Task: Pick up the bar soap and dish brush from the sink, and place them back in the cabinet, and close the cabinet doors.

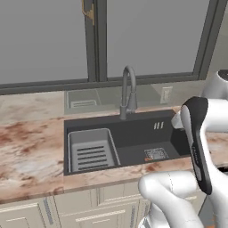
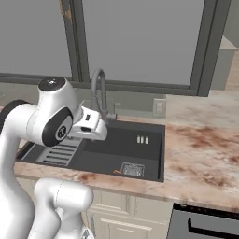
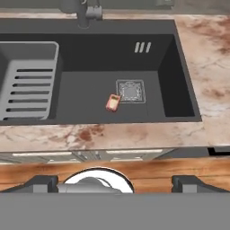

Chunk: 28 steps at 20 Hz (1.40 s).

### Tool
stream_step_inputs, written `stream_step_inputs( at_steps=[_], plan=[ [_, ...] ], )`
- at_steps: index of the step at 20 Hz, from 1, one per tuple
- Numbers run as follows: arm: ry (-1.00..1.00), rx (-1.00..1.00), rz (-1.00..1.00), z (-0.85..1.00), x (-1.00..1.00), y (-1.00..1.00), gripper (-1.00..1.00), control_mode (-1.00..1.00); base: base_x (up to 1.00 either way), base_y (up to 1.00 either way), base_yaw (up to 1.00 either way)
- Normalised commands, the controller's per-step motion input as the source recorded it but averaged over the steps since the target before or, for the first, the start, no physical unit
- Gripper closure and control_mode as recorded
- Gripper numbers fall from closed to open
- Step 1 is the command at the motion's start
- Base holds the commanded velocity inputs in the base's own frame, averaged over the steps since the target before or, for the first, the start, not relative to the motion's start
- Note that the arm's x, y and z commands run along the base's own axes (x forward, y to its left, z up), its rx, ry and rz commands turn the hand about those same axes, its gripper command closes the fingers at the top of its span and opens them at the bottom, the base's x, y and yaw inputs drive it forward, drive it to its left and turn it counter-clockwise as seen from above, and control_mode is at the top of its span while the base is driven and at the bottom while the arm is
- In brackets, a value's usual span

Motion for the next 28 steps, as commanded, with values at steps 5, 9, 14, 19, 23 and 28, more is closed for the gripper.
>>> stream_step_inputs(
  at_steps=[5,9,14,19,23,28],
  plan=[
    [0.11,0.0,0.0,-0.01,0.06,-0.03,-1.0,-1.0,0.0,0.0,0.0],
    [0.08,0.01,0.01,0.0,0.02,-0.14,-1.0,-1.0,0.0,0.0,0.0],
    [0.02,0.02,0.01,-0.08,0.05,-0.19,-1.0,-1.0,0.0,0.0,0.0],
    [0.0,0.0,0.0,-0.15,0.18,-0.11,-1.0,-1.0,0.0,0.0,0.0],
    [0.02,0.0,0.0,-0.06,0.25,0.0,-1.0,-1.0,0.0,0.0,0.0],
    [0.02,0.0,0.0,-0.08,0.26,-0.01,-1.0,-1.0,0.0,0.0,0.0]
  ],
)
